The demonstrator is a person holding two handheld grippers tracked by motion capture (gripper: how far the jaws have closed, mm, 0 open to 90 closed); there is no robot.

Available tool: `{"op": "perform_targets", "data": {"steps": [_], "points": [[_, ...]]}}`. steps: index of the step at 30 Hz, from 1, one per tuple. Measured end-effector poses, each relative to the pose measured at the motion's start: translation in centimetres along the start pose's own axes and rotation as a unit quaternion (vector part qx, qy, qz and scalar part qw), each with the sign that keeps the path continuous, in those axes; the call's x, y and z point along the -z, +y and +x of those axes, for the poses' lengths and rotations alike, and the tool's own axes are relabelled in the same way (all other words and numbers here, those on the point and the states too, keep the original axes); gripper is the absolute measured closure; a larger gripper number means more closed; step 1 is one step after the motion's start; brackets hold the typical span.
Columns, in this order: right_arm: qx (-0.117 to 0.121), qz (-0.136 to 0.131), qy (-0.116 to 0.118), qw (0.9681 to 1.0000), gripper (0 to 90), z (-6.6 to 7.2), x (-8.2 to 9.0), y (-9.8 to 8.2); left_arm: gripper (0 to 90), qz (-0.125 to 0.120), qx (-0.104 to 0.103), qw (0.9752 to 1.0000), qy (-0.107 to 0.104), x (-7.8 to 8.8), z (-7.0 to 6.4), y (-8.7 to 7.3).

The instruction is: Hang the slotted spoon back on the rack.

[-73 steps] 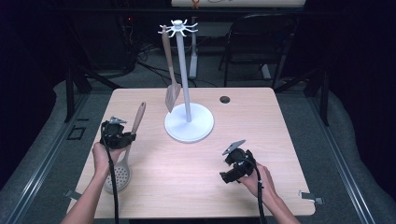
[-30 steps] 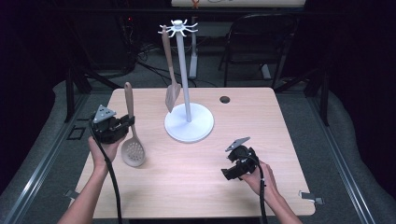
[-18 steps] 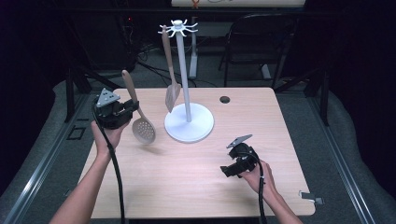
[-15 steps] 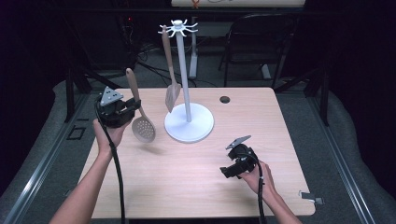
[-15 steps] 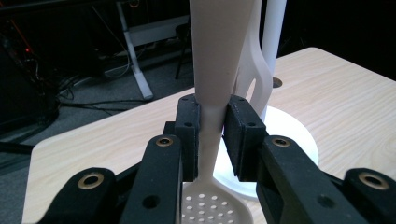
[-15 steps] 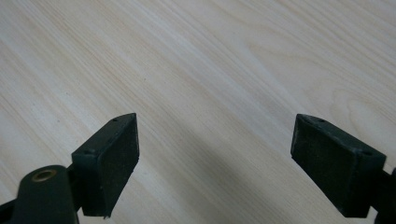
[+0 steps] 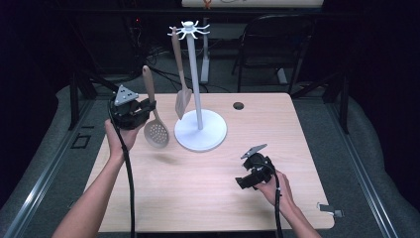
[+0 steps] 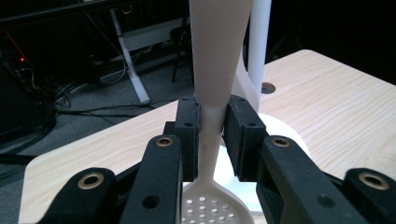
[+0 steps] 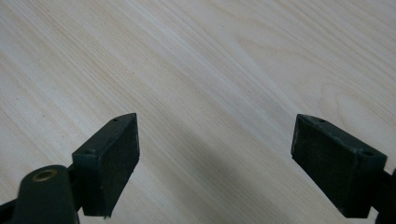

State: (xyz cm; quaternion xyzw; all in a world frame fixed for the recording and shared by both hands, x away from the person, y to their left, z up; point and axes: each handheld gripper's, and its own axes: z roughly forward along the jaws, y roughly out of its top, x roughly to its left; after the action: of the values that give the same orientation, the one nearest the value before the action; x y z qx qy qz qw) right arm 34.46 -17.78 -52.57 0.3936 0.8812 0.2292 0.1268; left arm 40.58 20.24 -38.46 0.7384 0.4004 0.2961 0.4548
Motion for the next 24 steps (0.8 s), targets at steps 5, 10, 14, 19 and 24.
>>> {"op": "perform_targets", "data": {"steps": [5, 10, 14, 19, 24], "points": [[0.003, 0.003, -0.004, 1.0000, 15.0, 0.1, 0.2, 0.0, 76.2, -0.004, -0.006, 1.0000, -0.004, 0.1, -0.5, 0.9], [0.004, 0.002, -0.002, 1.0000, 15.0, 0.2, 0.2, 0.1, 76.2, -0.009, -0.013, 0.9999, -0.005, 0.4, -0.9, 1.9], [0.005, -0.001, -0.004, 1.0000, 15.0, 0.2, 0.2, 0.0, 76.1, -0.012, -0.020, 0.9997, -0.006, 0.5, -1.3, 2.7], [0.007, -0.001, -0.005, 1.0000, 15.0, 0.2, 0.3, 0.0, 76.1, -0.014, -0.026, 0.9995, -0.010, 0.4, -1.8, 3.6], [0.008, 0.002, -0.008, 0.9999, 15.0, 0.1, 0.4, -0.1, 76.2, -0.014, -0.031, 0.9993, -0.013, 0.1, -2.3, 4.4]]}}
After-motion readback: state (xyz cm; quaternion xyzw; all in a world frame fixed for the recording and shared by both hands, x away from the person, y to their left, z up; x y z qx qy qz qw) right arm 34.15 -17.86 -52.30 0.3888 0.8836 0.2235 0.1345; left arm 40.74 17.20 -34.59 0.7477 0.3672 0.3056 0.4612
